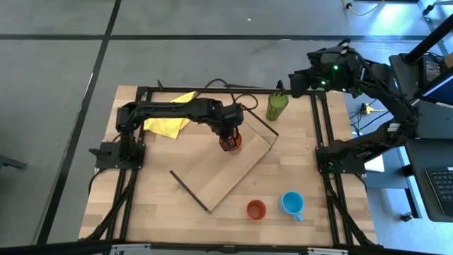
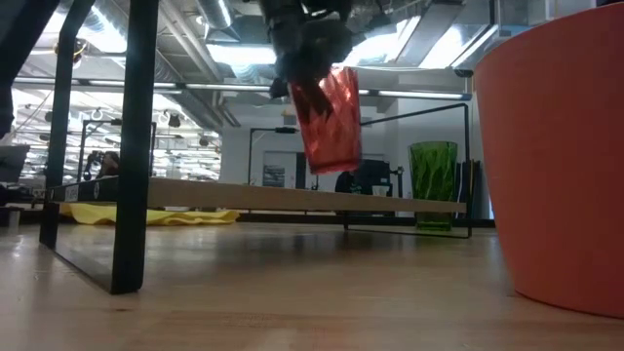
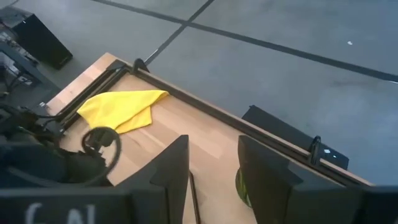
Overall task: Stack small to large cups/mugs on shelf
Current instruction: Put the brown cup on the shelf
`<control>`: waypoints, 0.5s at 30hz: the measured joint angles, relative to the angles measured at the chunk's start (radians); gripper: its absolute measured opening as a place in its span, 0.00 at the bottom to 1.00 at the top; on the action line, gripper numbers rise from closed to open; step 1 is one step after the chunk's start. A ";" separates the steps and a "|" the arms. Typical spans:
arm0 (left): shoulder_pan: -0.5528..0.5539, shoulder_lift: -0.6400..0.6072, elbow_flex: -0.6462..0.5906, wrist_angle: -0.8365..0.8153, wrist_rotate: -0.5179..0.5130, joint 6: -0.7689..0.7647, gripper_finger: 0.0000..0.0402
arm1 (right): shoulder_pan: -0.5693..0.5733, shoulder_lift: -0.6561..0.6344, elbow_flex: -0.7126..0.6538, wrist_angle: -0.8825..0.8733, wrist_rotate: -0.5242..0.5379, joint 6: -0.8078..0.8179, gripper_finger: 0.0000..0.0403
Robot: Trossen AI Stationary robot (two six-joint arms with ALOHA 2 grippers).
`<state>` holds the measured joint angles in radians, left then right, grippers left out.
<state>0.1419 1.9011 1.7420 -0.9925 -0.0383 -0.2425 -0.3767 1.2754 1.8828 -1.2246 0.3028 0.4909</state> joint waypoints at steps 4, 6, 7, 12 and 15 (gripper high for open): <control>-0.014 0.038 -0.001 -0.024 0.002 0.001 0.03 | 0.000 -0.023 0.000 -0.023 0.014 0.006 0.35; -0.019 0.047 -0.001 -0.011 0.004 0.006 0.03 | 0.000 -0.031 0.000 -0.035 0.015 0.014 0.35; -0.019 0.047 -0.001 -0.003 0.004 0.005 0.03 | 0.000 -0.036 0.000 -0.041 0.016 0.022 0.35; -0.006 0.046 -0.001 0.019 -0.033 0.008 0.03 | 0.000 -0.046 0.000 -0.070 0.016 0.024 0.35; 0.006 0.046 -0.001 0.018 -0.016 0.011 0.03 | 0.000 -0.046 0.000 -0.102 0.017 0.024 0.35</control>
<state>0.1479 1.9469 1.7411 -0.9746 -0.0538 -0.2316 -0.3767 1.2289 1.8828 -1.3262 0.3195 0.5148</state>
